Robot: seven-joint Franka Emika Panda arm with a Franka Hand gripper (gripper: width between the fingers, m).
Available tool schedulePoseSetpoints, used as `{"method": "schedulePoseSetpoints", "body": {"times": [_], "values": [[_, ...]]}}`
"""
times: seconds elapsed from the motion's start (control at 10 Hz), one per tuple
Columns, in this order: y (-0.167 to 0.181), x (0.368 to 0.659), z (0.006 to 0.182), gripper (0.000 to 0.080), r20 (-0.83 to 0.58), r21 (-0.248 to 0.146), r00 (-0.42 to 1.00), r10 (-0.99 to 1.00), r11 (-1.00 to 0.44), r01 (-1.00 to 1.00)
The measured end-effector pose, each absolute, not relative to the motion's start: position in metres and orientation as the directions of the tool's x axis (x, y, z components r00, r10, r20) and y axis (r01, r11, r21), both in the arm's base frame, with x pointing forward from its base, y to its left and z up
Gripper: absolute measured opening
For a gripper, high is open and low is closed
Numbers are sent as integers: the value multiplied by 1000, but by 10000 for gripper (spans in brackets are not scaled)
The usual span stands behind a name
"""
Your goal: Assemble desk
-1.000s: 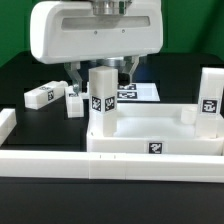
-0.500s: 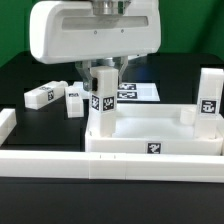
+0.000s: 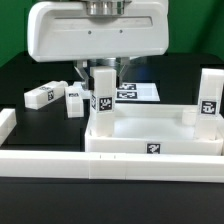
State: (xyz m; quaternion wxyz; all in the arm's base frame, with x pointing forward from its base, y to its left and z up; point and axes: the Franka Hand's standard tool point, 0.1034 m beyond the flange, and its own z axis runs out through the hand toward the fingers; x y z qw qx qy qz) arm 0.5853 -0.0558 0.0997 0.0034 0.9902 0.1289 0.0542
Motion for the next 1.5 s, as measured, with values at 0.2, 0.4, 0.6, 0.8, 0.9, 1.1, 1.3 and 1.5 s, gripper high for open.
{"method": "schedulePoseSetpoints", "body": {"times": [0.2, 0.4, 0.6, 0.8, 0.9, 1.1, 1.3, 1.5], "values": [[-54, 585, 100, 290, 109, -1, 991, 82, -997, 83], [-56, 585, 99, 290, 107, -28, 989, -105, -994, -102], [-57, 584, 99, 290, 100, -42, 961, -258, -966, -255], [-61, 583, 99, 293, 95, -47, 915, -392, -920, -389], [-66, 582, 99, 293, 95, -46, 888, -450, -893, -448], [-73, 582, 100, 297, 98, -47, 842, -531, -847, -529], [-74, 580, 99, 297, 93, -45, 835, -542, -840, -541], [-74, 580, 99, 478, 93, -45, 835, -542, -840, -541]]}}
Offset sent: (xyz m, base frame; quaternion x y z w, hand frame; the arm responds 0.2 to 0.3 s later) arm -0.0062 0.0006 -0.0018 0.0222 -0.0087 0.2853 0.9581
